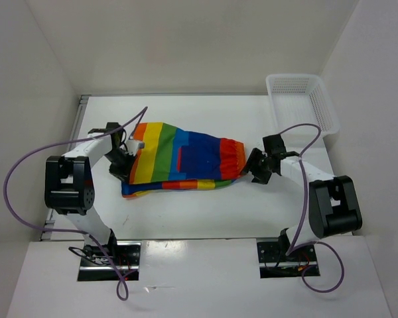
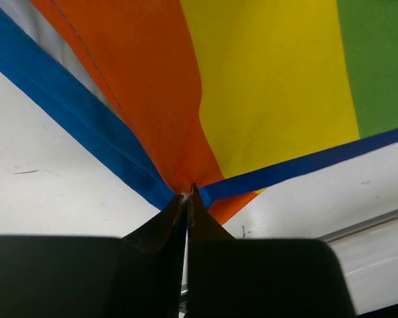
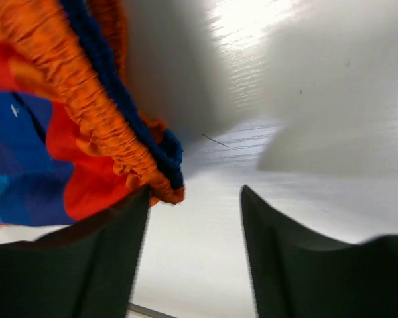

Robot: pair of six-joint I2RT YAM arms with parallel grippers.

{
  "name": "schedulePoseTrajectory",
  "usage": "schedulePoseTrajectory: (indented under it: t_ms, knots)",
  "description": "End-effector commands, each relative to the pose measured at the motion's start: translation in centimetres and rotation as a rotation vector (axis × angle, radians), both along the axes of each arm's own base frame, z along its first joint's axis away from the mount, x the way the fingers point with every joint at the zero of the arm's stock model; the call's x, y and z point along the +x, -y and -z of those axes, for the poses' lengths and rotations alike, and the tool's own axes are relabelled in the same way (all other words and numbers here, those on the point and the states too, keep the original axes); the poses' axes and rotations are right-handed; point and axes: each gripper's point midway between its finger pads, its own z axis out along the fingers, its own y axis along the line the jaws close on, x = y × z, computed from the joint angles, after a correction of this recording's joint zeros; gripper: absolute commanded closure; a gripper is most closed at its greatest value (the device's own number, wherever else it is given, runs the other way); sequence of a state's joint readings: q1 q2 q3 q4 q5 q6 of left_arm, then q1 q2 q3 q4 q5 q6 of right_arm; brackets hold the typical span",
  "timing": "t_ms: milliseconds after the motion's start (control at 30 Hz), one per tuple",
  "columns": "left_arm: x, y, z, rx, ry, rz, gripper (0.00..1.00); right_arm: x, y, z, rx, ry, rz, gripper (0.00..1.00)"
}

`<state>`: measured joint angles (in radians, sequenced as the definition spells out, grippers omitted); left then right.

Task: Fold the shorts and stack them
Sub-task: Fold the shorts

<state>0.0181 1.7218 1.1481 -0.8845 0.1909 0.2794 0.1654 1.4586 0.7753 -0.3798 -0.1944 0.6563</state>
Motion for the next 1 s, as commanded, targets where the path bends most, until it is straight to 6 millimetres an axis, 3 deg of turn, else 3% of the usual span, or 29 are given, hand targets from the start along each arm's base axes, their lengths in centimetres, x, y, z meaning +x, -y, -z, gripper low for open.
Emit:
schedulePoseTrajectory:
  t_ms: [0,100,167,267,367,433,467,500,533,633,700,833,867,967]
  knots:
    - [0.2,-0.8,0.4,0.077,-0.002,0.002,0.96,1.1,-0.2,-0.1,0.019,0.051,0.022,0.32]
    - [-0.3,-1.3,0.4,0.102,-0.022,0.014,0.64,2.0,-1.4,-0.7,0.065,0.092,0.033,0.29]
    - [-0.3,-1.8,-0.3,0.127,-0.018,0.036,0.45,2.4,-3.4,-1.2,0.122,0.11,0.022,0.29]
    - [0.7,-2.8,-2.4,0.183,0.052,0.027,0.36,2.0,-5.2,-0.2,0.144,0.069,0.001,0.29]
    - [3.9,-3.3,-6.9,0.152,0.222,-0.019,0.29,2.2,-5.6,1.2,0.142,0.042,0.013,0.38]
    - [5.8,-2.6,-9.9,0.098,0.327,-0.023,0.25,1.9,-5.9,2.4,0.14,0.009,0.017,0.52]
    - [6.5,-1.7,-10.5,0.046,0.354,-0.028,0.23,1.8,-5.9,2.8,0.141,-0.006,0.027,0.6]
    - [7.1,-1.5,-10.2,0.033,0.363,-0.036,0.23,2.0,-6.0,2.9,0.141,-0.007,0.027,0.69]
    - [7.5,-0.3,-9.8,0.024,0.358,-0.014,0.22,2.0,-5.8,3.4,0.129,-0.018,0.033,0.84]
    - [8.4,0.4,-6.2,0.011,0.305,-0.05,0.22,2.6,-5.3,3.0,0.09,-0.011,0.045,1.0]
    - [9.0,0.9,-3.9,-0.017,0.285,-0.076,0.2,3.4,-4.6,1.8,0.05,0.041,0.047,1.0]
    - [10.4,2.3,-2.2,0.012,0.299,-0.05,0.2,5.1,-3.4,-1.8,-0.019,0.138,0.068,1.0]
    - [11.1,3.0,-1.7,0.041,0.312,-0.041,0.2,5.3,-2.3,-2.8,-0.052,0.153,0.101,1.0]
    - [11.7,2.3,-0.3,0.157,0.313,-0.058,0.2,5.9,-0.4,-5.3,-0.117,0.198,0.124,1.0]
